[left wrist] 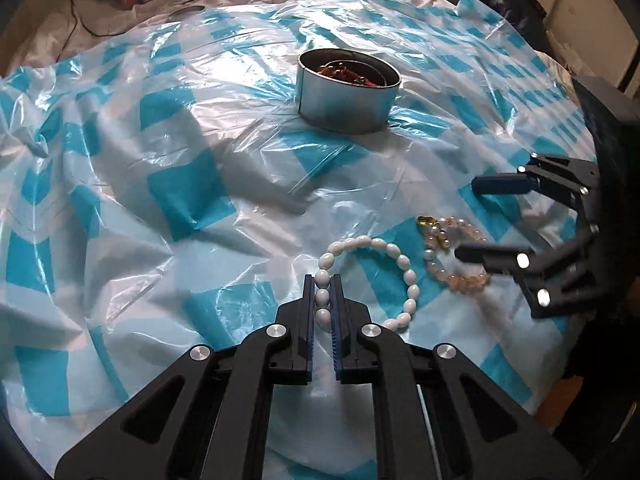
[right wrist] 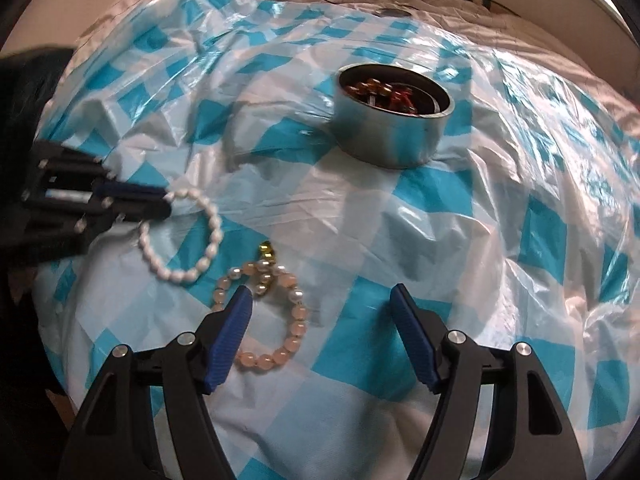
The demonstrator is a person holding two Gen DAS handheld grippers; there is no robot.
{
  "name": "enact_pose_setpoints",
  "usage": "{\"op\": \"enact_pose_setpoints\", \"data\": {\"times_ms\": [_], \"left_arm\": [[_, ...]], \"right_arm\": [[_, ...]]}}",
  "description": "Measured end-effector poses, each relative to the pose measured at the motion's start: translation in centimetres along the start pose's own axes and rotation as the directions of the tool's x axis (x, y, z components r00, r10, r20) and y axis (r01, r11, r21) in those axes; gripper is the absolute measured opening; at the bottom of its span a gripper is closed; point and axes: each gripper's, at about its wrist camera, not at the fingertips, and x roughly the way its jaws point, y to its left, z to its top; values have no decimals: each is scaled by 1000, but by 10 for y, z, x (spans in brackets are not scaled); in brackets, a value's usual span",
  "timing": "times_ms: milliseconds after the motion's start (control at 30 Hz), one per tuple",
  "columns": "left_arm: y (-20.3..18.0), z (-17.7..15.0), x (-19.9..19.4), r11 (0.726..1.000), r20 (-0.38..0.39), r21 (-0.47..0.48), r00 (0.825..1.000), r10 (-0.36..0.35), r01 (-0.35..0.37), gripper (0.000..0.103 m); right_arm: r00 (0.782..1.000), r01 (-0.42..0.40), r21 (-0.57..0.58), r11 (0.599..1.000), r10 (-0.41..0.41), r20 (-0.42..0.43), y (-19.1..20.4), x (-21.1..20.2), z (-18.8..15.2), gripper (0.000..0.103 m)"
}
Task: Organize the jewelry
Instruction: 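Grasp the white bead bracelet with the left tool while the right grasps the peach bracelet, then carry both bracelets to the steel tin and open both tools over it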
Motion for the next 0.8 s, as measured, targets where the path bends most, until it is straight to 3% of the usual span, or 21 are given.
{"op": "enact_pose_setpoints", "data": {"times_ms": [33,100,133,167,200,267,367,433,467,567,600,733,800], "left_arm": [[0,1,3,1000,-6,2,1000,1,-1,6],[-3,0,8,1000,-16,9,1000,5,-5,7],[-3,0,9,1000,-20,9,1000,4,-3,7],[-4,1,9,1000,-20,7,1000,2,-2,7],[-3,0,10,1000,-21,-1,1000,-4,4,7],[-1,0,11,1000,-22,-11,1000,-14,14,7],[0,-1,13,999,-26,-22,999,-26,25,7],[1,-1,12,999,-23,-25,999,-35,34,7],[2,-1,10,998,-19,-31,999,-50,49,7],[9,2,1,985,16,-82,989,-148,148,7],[11,3,-2,979,27,-97,984,-178,180,6],[16,11,-15,938,92,-143,948,-305,316,6],[16,14,-20,922,115,-156,933,-341,356,6]], "right_arm": [[1000,10,-31,999,-11,-5,5,2,-1,68],[1000,22,-85,996,-22,1,14,4,-5,56],[1000,13,-96,995,-13,3,16,4,-6,44],[1000,11,-104,995,-10,4,18,5,-6,25],[1000,13,-117,993,-13,1,20,5,-6,14],[1000,-6,-106,994,6,-1,19,4,-6,8],[987,-163,30,986,163,4,2,1,-5,8],[955,-297,160,941,293,52,-20,-4,-3,8],[929,-371,227,901,359,92,-33,-8,-3,8],[865,-501,331,800,463,190,-56,-16,-3,8],[834,-552,361,752,500,234,-64,-18,-5,8],[755,-655,398,642,561,339,-78,-24,-7,8],[741,-671,403,622,564,364,-82,-28,-6,8]]}}
